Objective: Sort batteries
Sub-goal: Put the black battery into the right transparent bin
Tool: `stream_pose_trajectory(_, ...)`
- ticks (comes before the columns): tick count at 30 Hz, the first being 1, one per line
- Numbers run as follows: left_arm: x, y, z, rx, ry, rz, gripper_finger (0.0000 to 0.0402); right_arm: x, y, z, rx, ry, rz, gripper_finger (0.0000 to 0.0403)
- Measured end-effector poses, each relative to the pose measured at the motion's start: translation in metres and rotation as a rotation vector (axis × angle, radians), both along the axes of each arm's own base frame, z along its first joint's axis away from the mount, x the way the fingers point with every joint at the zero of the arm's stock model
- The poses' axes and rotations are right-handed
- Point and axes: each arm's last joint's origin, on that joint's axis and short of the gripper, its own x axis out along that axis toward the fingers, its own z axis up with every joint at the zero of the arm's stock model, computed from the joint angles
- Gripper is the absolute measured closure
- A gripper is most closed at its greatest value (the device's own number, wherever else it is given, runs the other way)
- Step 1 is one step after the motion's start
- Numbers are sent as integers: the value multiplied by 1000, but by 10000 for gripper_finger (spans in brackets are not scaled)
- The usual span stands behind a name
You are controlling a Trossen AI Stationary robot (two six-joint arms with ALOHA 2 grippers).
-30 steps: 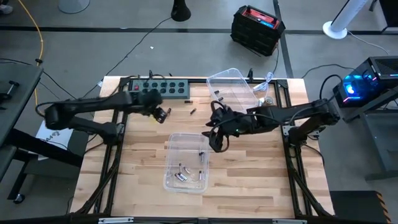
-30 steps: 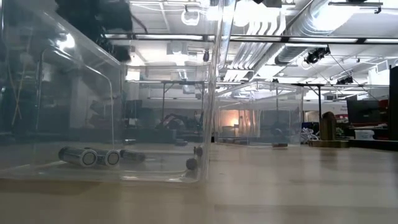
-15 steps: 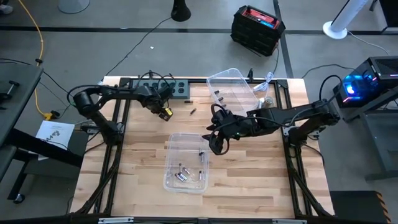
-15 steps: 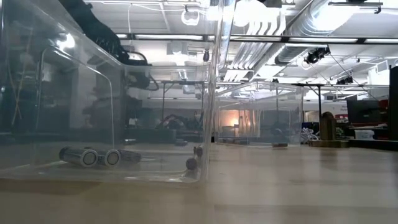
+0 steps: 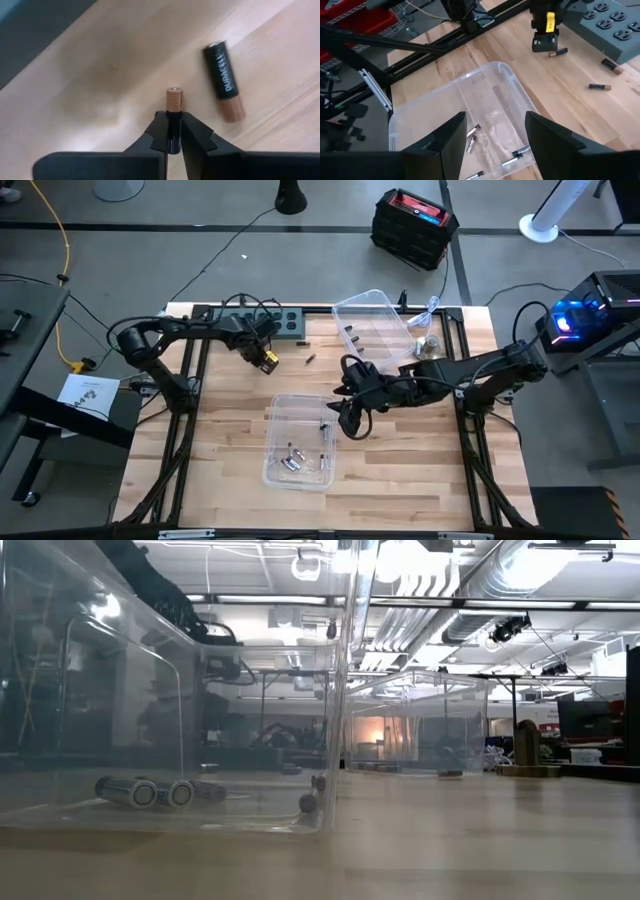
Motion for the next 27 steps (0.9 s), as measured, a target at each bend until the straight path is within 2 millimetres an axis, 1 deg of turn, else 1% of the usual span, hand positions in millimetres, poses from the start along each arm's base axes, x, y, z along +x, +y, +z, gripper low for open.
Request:
stream_pose_trajectory(2, -3, -1, 11, 21, -19, 9, 391, -1, 4, 0, -4, 0, 12, 206)
stream_pose_trajectory(7, 3, 2, 61, 160, -202, 11, 392, -12, 15, 8, -2, -22, 42, 206)
stream_pose_trajectory(10, 17, 1, 92, 235, -356, -32, 392, -23, 18, 19, -39, -70, 1, 206)
stream_pose_trajectory(12, 32, -2, 113, 288, -456, -93, 393, -31, 18, 26, -69, -108, -39, 206)
stream_pose_trajectory(13, 40, -5, 120, 307, -488, -124, 393, -35, 18, 31, -80, -131, -61, 206)
stream_pose_trajectory(16, 73, -11, 139, 358, -591, -209, 393, -45, 15, 41, -105, -180, -115, 206)
stream_pose_trajectory(18, 96, -14, 149, 385, -640, -268, 393, -49, 13, 45, -115, -202, -144, 206)
stream_pose_trajectory(19, 107, -15, 152, 401, -657, -299, 393, -49, 12, 47, -122, -208, -155, 206)
stream_pose_trajectory(22, 140, -14, 151, 429, -679, -369, 393, -50, 10, 49, -134, -225, -181, 206)
stream_pose_trajectory(25, 170, -6, 152, 450, -734, -400, 390, -49, 9, 49, -143, -227, -194, 206)
stream_pose_trajectory(27, 187, 1, 150, 467, -760, -397, 380, -48, 8, 49, -139, -237, -202, 206)
